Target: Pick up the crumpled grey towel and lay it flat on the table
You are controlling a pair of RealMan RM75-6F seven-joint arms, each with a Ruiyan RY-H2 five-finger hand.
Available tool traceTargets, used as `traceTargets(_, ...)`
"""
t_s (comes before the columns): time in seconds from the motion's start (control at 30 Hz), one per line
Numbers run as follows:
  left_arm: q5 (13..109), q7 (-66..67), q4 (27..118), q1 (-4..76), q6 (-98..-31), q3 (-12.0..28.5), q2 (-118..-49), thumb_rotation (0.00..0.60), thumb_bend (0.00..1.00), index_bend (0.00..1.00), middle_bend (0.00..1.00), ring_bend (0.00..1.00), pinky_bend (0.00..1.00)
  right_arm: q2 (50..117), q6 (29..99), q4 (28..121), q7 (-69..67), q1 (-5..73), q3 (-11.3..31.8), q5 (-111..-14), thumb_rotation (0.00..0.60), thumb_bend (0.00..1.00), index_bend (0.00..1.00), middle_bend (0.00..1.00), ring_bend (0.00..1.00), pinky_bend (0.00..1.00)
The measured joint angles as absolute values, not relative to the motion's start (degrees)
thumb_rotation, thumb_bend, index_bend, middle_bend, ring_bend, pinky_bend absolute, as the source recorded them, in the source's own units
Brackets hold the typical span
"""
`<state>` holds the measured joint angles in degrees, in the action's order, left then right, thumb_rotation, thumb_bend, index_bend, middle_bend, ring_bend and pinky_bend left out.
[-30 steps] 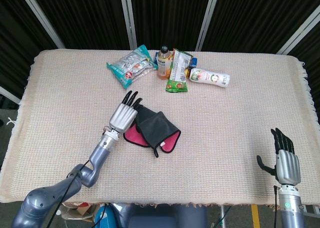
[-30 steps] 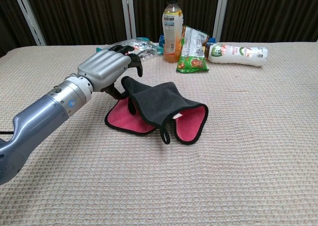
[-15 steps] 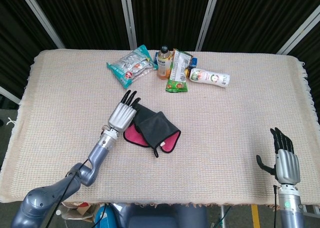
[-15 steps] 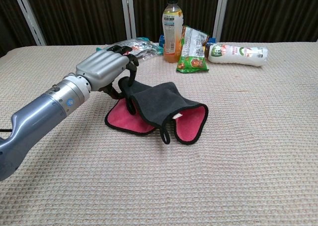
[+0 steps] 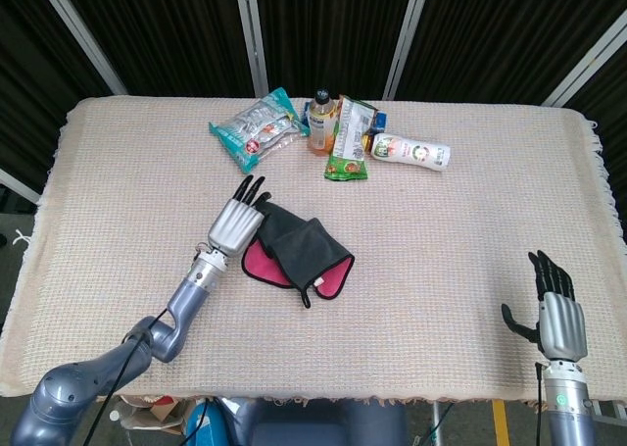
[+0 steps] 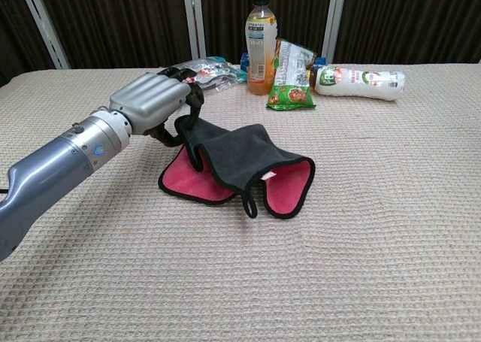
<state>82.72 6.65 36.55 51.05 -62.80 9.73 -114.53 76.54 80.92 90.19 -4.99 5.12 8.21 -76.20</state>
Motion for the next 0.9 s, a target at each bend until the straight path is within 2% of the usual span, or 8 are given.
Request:
traceTargets(0.33,82.54,8.42,41.19,52.69,-63.51,11.63,-111.81,0.6,0.53,0.65,0.24,0.01,0.0,76.17,79.66,90.82,-5.39,5.77,8.51,-75.79,0.6,0.33,0.0,0.0,0.0,0.0)
traceTargets(0.53,80.98,10.78,46.25,54.52,-62.49,14.32,-109.64,0.6,0.53,0.65,0.25,0.01,0.0,75.68,78.28,91.83,-5.99,7.12,9.56,-75.66,0.6,0.33,0.0,0.0,0.0,0.0)
traceTargets(0.73,75.27,17.14,54.72,57.26,-57.35,18.95,-107.03,0.6,0.53,0.65,0.25,0.01,0.0,75.22,74.26,93.18,-5.63,9.93,11.15,-73.99,0.6,0.33,0.0,0.0,0.0,0.0)
traceTargets(0.9,68.74,25.5,60.07,61.97,-53.21,24.44,-105.58,0.6,0.53,0.65,0.26,0.02,0.01,74.75,70.61,94.37,-4.85,12.82,12.91,-71.67,0.6,0.33,0.0,0.0,0.0,0.0)
